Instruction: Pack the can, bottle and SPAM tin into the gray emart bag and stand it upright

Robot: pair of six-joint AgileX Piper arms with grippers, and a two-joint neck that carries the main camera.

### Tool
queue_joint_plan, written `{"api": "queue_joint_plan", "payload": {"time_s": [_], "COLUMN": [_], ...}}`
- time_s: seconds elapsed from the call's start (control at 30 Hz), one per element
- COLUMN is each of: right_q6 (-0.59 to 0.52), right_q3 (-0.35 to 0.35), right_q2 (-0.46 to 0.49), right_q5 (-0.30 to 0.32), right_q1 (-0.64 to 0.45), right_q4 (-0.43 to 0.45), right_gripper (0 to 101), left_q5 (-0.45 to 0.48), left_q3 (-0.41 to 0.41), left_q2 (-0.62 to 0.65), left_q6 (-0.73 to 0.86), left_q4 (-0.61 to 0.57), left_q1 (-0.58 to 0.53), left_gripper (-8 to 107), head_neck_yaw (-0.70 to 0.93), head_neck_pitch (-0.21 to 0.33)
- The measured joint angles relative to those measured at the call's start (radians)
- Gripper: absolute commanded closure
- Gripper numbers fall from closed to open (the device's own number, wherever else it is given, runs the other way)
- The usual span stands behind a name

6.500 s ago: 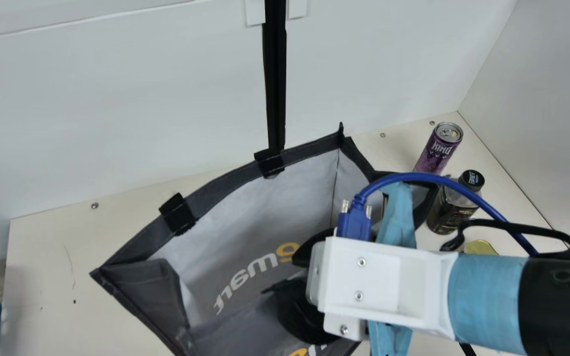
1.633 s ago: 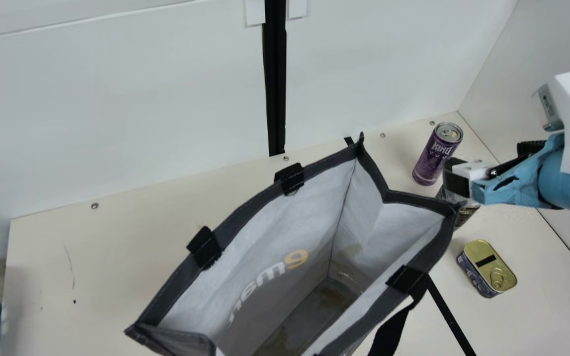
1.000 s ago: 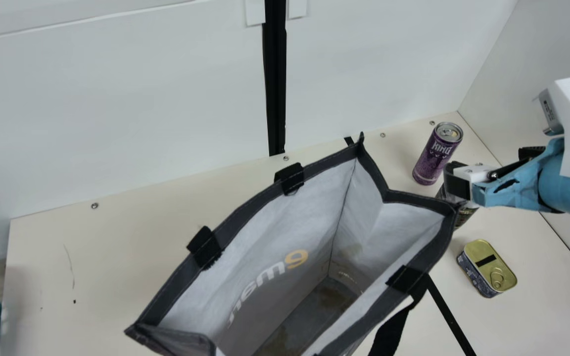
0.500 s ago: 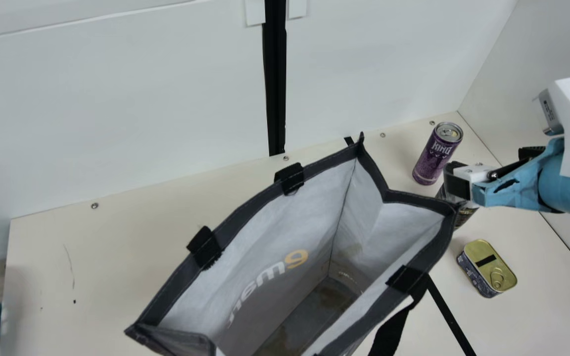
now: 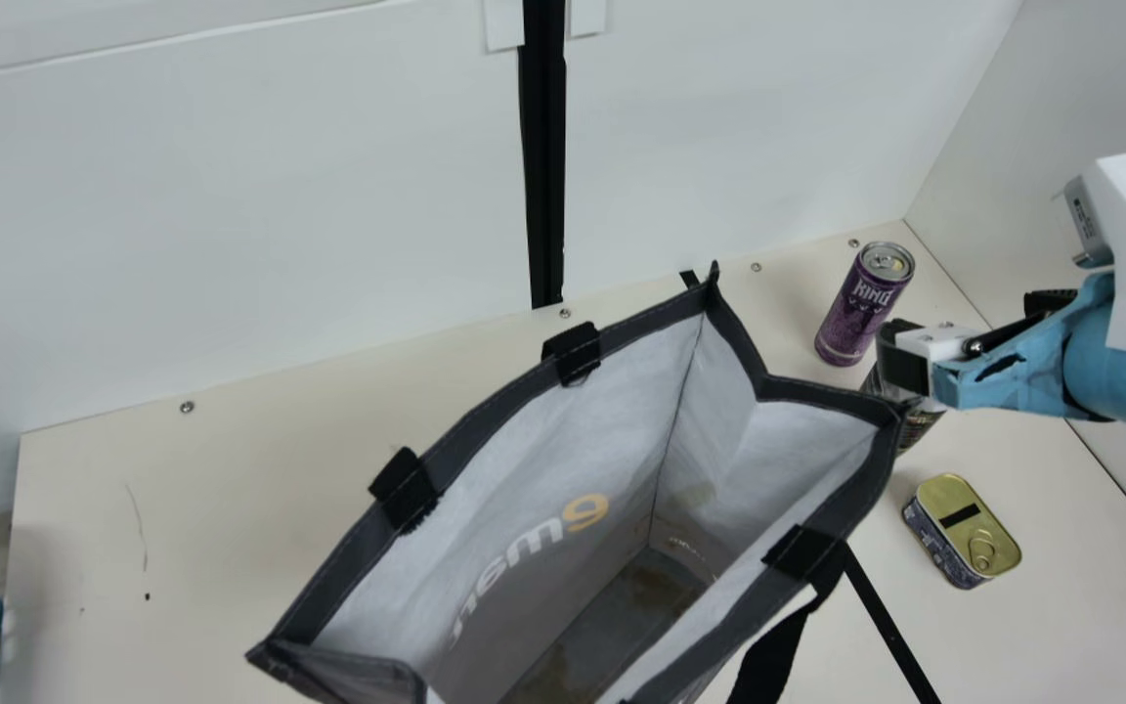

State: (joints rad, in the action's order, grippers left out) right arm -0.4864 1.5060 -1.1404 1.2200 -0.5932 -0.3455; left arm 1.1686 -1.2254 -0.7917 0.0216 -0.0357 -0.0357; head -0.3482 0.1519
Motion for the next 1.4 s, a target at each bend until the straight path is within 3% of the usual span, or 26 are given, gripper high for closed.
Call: {"api": "queue_joint_plan", "payload": {"time_s": [0.73,1.4], "right_q6": [0.0,0.0], "right_q3": [0.0,0.0], "right_q2": [0.0,0.0], "right_q5": [0.0,0.0], "right_q1": [0.0,0.0], "right_q4": [0.0,0.0], "right_gripper": [6,6], "left_q5": [-0.061,-0.077], "left_q3": [-0.146,-0.306], "left_q2": [-0.146,-0.228], "left_q6": [0.216,0.147], "left_q4": [-0.175,-0.072], "left_q1": [0.073,-0.142], "left_gripper": [9,9], "head_neck_yaw": [0.002,0.0], "head_neck_pitch": [-0.002,0.0]}}
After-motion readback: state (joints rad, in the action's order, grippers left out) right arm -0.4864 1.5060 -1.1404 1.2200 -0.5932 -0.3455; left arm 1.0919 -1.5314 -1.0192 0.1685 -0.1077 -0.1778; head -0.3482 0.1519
